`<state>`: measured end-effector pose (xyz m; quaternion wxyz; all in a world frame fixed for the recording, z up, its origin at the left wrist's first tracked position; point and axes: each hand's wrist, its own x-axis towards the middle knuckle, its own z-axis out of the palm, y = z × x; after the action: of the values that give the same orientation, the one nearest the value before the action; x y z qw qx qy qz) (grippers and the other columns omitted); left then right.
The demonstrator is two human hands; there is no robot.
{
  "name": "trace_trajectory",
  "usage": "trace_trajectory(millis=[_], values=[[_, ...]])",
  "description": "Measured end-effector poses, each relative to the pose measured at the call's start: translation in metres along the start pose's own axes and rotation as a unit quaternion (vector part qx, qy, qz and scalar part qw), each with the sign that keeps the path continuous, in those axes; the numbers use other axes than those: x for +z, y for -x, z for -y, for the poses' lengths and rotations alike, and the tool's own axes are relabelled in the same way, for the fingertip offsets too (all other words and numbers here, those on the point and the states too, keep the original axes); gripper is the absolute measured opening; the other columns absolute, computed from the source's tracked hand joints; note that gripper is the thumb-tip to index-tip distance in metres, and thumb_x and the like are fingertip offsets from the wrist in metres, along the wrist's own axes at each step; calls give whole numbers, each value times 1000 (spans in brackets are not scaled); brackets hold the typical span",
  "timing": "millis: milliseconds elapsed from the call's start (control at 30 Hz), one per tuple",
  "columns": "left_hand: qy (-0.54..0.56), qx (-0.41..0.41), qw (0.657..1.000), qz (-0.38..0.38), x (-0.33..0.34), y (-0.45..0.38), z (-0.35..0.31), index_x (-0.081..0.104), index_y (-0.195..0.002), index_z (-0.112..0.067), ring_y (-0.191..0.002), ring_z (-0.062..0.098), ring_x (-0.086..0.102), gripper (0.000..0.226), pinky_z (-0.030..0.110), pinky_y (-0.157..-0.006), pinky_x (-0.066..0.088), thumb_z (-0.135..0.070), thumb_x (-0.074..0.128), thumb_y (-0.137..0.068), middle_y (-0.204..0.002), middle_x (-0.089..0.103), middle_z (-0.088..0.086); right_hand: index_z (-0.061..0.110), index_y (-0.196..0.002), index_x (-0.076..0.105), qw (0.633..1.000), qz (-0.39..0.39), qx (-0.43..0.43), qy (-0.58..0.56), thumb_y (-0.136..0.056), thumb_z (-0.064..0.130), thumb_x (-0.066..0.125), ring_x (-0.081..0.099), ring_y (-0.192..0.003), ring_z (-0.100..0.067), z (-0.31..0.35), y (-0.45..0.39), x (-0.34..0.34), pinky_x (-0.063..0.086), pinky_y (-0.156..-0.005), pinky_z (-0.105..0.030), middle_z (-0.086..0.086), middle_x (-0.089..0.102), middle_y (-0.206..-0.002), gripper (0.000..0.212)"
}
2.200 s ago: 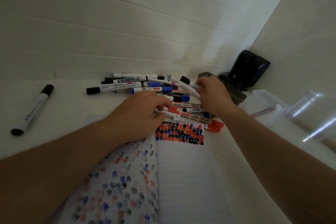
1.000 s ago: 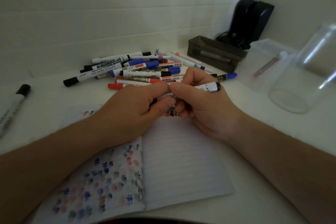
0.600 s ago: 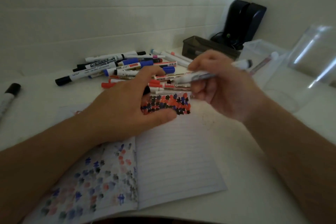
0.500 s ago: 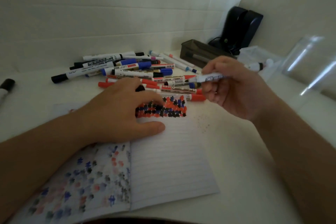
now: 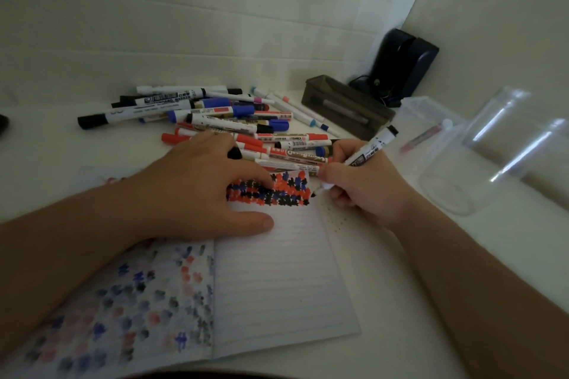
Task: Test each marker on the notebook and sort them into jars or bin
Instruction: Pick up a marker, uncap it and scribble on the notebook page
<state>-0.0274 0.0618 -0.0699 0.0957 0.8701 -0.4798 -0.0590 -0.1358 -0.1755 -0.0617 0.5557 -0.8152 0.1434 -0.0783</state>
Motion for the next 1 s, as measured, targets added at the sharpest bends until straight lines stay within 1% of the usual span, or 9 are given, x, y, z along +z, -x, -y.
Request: trace_trajectory(millis=[67, 133, 233, 300, 433, 567, 733, 867, 1000], values=[[0, -2, 1000, 5, 0, 0, -1, 38, -130, -72, -97, 2, 31, 73, 30, -85, 33, -101, 33, -62, -102, 30, -28, 21, -58, 50, 1000, 1, 1, 16, -87, 0, 71, 53, -53, -17, -2, 0, -1, 43, -49, -26, -4, 67, -65, 42], [2, -1, 1000, 2, 0, -1, -1, 38, -129, -73, -97, 1, 31, 75, 30, -85, 34, -102, 30, -60, -102, 30, -27, 21, -59, 53, 999, 3, -6, 42, -87, 4, 72, 56, -56, -18, -3, 0, -1, 46, -53, -29, -5, 70, -69, 38], [4, -4, 1000, -1, 1, -1, 0, 36, -128, -75, -99, 0, 32, 77, 30, -87, 35, -102, 27, -57, -103, 32, -26, 11, -68, 53, 996, -9, -17, 82, -87, 4, 71, 60, -54, -14, -2, 1, 2, 50, -58, -33, 5, 71, -66, 28], [4, -5, 1000, -2, 1, -1, 0, 35, -128, -75, -102, 2, 33, 77, 31, -90, 37, -102, 28, -57, -105, 32, -26, 8, -73, 53, 995, -15, -19, 92, -87, 2, 70, 60, -53, -11, 0, 2, 2, 51, -58, -34, 6, 70, -64, 23], [2, -6, 1000, -3, 1, -1, 1, 37, -128, -74, -102, 1, 32, 78, 31, -90, 36, -103, 27, -56, -104, 31, -27, 14, -65, 48, 999, 1, -9, 43, -89, -1, 68, 54, -55, -14, 0, 2, 0, 45, -51, -28, 4, 67, -62, 35], [3, -1, 1000, -10, 3, -1, 1, 38, -129, -73, -102, 1, 32, 79, 30, -88, 36, -103, 28, -57, -105, 33, -26, 15, -66, 54, 996, 7, -15, 86, -87, 3, 71, 62, -57, -10, 0, 3, 2, 50, -56, -29, 10, 72, -69, 30], [6, 0, 1000, -11, 2, -1, 2, 39, -128, -73, -103, 1, 33, 78, 31, -89, 36, -103, 28, -57, -105, 34, -26, 9, -67, 51, 996, 2, -24, 86, -87, -3, 67, 60, -53, -5, 2, 3, 2, 47, -54, -25, 12, 69, -62, 28], [2, -4, 1000, -6, 1, -1, 1, 37, -128, -74, -104, 2, 32, 78, 31, -91, 36, -103, 27, -56, -106, 33, -26, 17, -61, 49, 999, -3, -18, 43, -88, -2, 68, 54, -55, -17, -2, 0, 2, 45, -52, -28, 5, 68, -62, 38], [2, -6, 1000, -2, 0, -1, 0, 36, -129, -73, -104, 2, 32, 79, 31, -90, 35, -103, 28, -57, -106, 32, -27, 7, -69, 51, 997, 2, -26, 77, -88, 0, 69, 58, -53, -9, -1, 2, 3, 50, -53, -28, 11, 69, -61, 27]])
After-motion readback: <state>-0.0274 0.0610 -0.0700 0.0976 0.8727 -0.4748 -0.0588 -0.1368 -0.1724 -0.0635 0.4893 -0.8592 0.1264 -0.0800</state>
